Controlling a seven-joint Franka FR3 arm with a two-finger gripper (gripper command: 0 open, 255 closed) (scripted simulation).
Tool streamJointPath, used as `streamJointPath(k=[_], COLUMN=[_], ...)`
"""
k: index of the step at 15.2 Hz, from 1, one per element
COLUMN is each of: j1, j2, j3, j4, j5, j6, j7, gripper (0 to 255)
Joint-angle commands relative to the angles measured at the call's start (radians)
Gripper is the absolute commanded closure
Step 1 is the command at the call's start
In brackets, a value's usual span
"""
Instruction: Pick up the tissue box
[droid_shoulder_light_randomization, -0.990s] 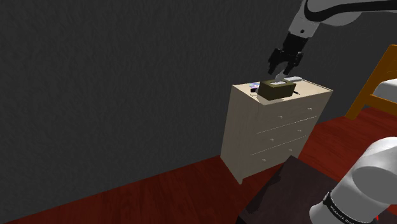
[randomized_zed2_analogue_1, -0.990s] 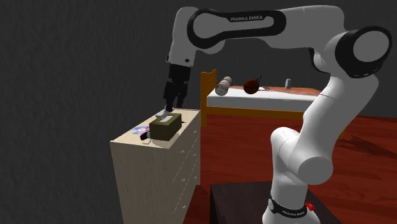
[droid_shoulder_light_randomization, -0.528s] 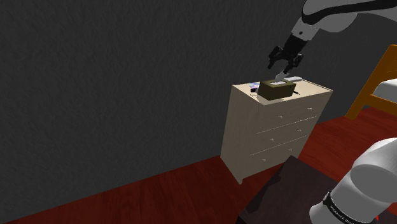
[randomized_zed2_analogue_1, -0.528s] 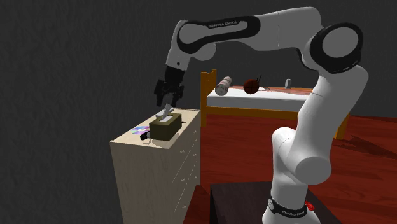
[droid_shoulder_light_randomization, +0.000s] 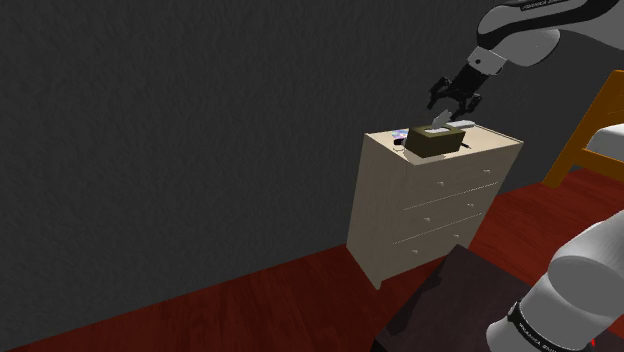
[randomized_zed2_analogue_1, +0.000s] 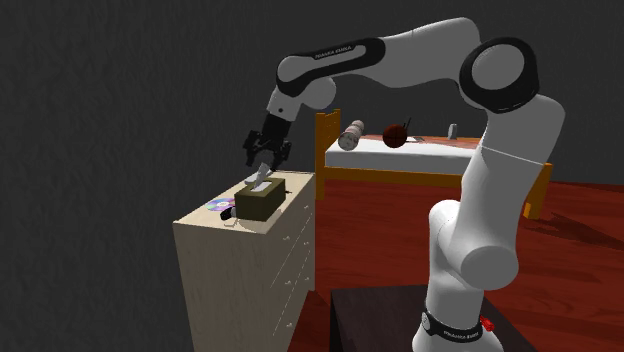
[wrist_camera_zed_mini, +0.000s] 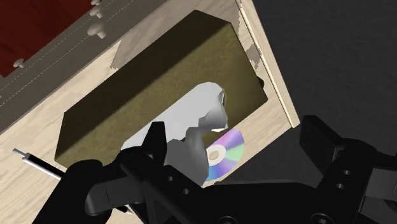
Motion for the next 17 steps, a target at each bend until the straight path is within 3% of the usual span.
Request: streamJointPath(k=[1,6,7,17], j1=[0.0,0.002,0.001,0.001], j2=[0.009,0.014,0.012,0.012], j3=[-0.003,-0.006,-0.006,-0.005], j4=[-0.022,-0.064,-0.065,-0.052], j5=[0.009,0.018,0.018,0.015], j6=[0.03,0.075,0.075,0.062], j7=[-0.009,-0.025,-0.025,-0.021], gripper=[0,0,255,255])
